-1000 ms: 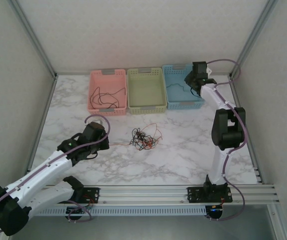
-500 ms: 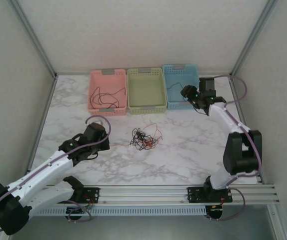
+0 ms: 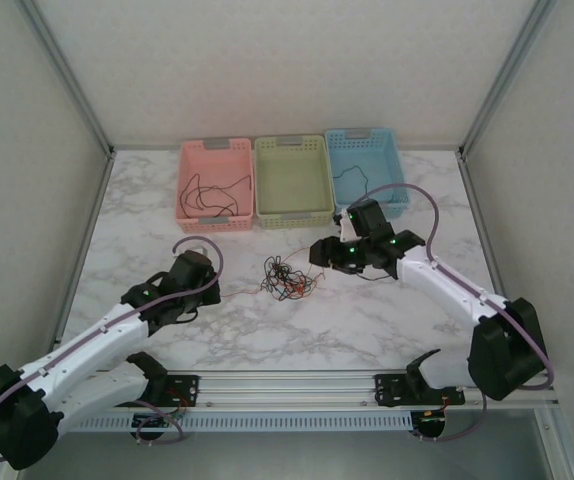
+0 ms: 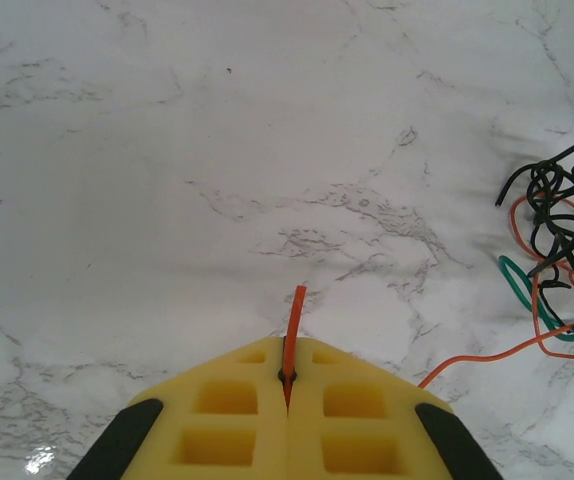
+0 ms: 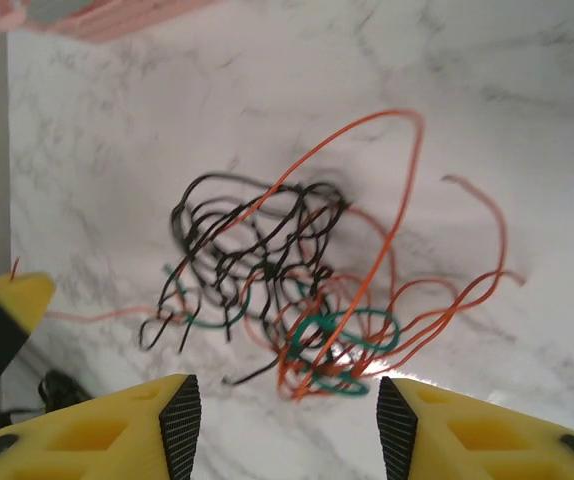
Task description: Untangle the cables
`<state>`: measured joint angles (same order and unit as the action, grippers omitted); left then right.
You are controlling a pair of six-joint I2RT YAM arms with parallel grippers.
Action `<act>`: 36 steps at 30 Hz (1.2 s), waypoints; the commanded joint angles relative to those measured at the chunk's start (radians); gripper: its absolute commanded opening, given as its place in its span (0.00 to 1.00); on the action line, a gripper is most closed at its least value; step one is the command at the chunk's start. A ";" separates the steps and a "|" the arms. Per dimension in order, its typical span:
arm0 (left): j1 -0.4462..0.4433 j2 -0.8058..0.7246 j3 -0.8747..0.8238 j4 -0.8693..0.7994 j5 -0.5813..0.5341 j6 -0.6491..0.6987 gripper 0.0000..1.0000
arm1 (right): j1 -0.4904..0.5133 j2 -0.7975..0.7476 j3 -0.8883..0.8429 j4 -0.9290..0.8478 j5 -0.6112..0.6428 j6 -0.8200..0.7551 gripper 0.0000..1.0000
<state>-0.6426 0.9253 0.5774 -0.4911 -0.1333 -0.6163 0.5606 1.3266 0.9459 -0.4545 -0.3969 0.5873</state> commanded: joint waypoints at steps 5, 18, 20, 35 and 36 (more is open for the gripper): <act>-0.009 -0.010 0.022 -0.030 -0.025 -0.002 0.00 | 0.102 0.020 0.067 -0.152 0.141 -0.139 0.52; -0.009 -0.050 0.028 -0.078 -0.054 0.010 0.00 | 0.181 0.085 0.110 -0.110 0.263 -0.401 0.70; -0.009 -0.065 0.027 -0.102 -0.066 0.018 0.00 | 0.224 0.103 0.117 -0.099 0.267 -0.426 0.70; -0.009 -0.076 0.033 -0.098 -0.071 0.020 0.00 | 0.276 0.310 0.254 -0.164 0.396 -0.543 0.66; -0.009 -0.074 0.031 -0.095 -0.070 0.020 0.00 | 0.276 0.313 0.255 -0.162 0.394 -0.544 0.66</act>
<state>-0.6430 0.8635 0.5804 -0.5613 -0.1699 -0.6060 0.8249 1.6226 1.1748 -0.5922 -0.0254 0.0692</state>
